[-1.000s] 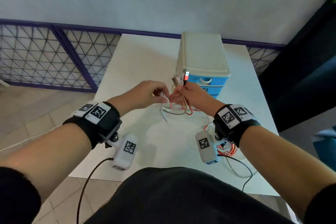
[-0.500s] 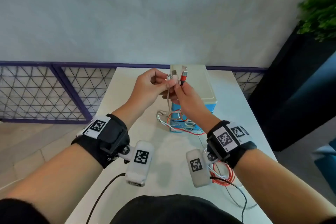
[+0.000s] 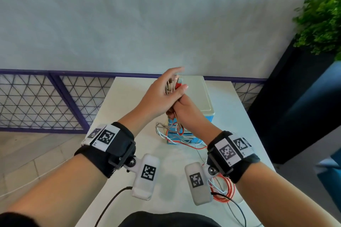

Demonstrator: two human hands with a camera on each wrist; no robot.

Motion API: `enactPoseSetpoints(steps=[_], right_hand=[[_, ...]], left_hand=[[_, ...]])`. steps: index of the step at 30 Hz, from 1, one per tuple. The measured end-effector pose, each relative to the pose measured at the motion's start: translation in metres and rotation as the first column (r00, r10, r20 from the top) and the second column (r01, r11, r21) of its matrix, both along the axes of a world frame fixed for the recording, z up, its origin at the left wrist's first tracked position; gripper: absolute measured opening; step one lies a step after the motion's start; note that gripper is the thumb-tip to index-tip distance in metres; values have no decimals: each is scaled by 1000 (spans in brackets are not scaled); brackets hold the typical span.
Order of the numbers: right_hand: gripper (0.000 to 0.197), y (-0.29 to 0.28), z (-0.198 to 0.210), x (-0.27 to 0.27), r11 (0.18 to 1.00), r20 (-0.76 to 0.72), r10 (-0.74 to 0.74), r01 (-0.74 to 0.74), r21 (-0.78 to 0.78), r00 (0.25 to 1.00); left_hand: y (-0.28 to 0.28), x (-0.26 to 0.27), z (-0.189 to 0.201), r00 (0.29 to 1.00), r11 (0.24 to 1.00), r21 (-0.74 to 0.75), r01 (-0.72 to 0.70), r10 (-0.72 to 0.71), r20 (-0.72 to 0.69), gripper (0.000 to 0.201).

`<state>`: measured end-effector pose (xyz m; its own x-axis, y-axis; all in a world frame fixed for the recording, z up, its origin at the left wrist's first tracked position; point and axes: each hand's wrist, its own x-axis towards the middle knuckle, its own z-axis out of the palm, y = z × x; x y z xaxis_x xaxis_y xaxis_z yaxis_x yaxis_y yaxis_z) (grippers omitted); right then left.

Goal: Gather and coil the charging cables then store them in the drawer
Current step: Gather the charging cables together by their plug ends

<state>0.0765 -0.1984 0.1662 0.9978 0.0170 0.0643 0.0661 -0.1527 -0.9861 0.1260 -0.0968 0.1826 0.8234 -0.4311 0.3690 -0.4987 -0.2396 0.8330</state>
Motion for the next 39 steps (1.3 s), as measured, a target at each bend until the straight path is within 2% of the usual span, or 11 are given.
enactPoseSetpoints(steps=[3,6,10,15,17,19,22,26,31,35,39], right_hand=[[13,-3,3,-1,1000,5,9,-9,26,1000],[18,-4,5,2,998,-4,34,-34,43,999],[24,-15,8,10,986,-6,-4,5,164,1000],[28,-27,18,14,902,8,-55,46,429,998],[26,-31,20,13,905,24,-64,48,423,998],[24,-32,20,11,940,63,-71,46,338,995],[20,-30,19,10,927,33,-29,14,376,999],[20,-29,22,15,878,0,10,-9,479,1000],[27,-16,30,20,820,-12,30,-17,572,999],[30,-7,32,23,825,-34,22,1,564,999],[29,-3,24,24,770,-59,-6,42,636,998]], left_hand=[[-7,-1,-1,992,989,-86,-117,113,-50,9],[-12,-6,0,982,967,-223,-124,86,-171,13],[-17,-19,-5,928,936,-325,-135,4,-373,39],[-13,-41,-27,938,997,-55,61,-76,-337,67],[-13,-48,-34,948,987,92,134,-100,-303,59],[-15,-52,-34,967,981,173,89,-44,-249,40],[-15,-52,-33,991,992,123,35,-18,-131,5],[-8,-51,-34,999,993,115,-5,9,-32,13],[-2,-48,-31,997,989,121,82,-82,-7,2],[5,-38,-27,992,967,223,126,-116,-58,27],[18,-28,-21,911,920,140,367,-325,-254,44]])
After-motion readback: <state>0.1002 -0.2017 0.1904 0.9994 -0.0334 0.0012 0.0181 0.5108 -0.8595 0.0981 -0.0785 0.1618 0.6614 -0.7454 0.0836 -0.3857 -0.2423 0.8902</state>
